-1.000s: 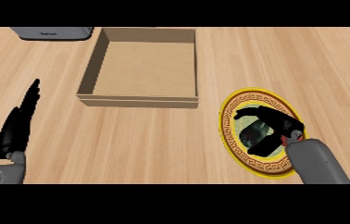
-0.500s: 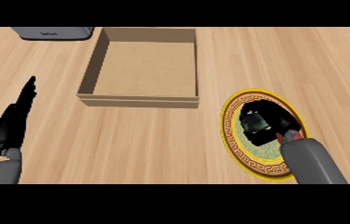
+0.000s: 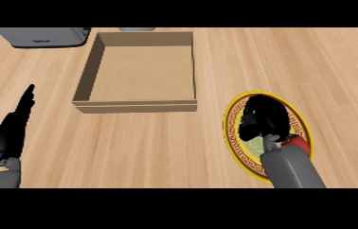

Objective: Pick the eggplant from the plate and place it in the cardboard box

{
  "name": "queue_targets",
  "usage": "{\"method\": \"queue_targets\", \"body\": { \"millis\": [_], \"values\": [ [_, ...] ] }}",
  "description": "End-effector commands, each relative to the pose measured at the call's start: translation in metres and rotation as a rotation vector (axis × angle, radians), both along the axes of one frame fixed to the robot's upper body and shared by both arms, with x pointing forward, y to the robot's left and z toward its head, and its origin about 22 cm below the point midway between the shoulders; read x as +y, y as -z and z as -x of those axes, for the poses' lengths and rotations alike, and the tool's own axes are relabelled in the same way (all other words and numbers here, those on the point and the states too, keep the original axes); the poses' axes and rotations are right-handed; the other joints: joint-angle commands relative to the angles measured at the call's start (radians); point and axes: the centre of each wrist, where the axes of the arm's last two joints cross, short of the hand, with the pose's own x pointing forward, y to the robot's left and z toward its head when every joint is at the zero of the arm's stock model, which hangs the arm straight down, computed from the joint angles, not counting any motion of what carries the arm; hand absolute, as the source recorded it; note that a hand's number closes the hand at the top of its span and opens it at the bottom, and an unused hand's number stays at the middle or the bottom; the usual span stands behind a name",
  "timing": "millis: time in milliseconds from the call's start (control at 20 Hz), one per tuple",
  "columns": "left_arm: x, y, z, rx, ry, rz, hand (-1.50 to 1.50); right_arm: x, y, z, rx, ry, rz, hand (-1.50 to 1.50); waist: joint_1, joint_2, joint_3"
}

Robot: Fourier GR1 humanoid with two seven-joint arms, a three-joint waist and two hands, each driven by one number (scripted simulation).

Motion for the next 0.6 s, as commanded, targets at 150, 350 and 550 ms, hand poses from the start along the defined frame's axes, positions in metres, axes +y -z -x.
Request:
{"method": "queue_targets", "body": {
  "millis": [150,350,550],
  "values": [
    [0.003,0.001,0.002,0.001,0.016,0.014,0.00,0.088,-0.060,0.018,-0.337,0.237,0.153,1.50,0.017,-0.005,0.000],
    [-0.004,0.009,0.003,-0.013,0.042,-0.010,0.00,0.140,-0.106,0.045,-0.485,0.205,0.238,1.50,0.045,0.011,0.004],
    [-0.019,-0.001,-0.017,-0.018,0.063,0.007,0.00,0.181,-0.120,0.055,-0.528,0.180,0.292,1.50,0.069,0.027,0.007]
  ]
}}
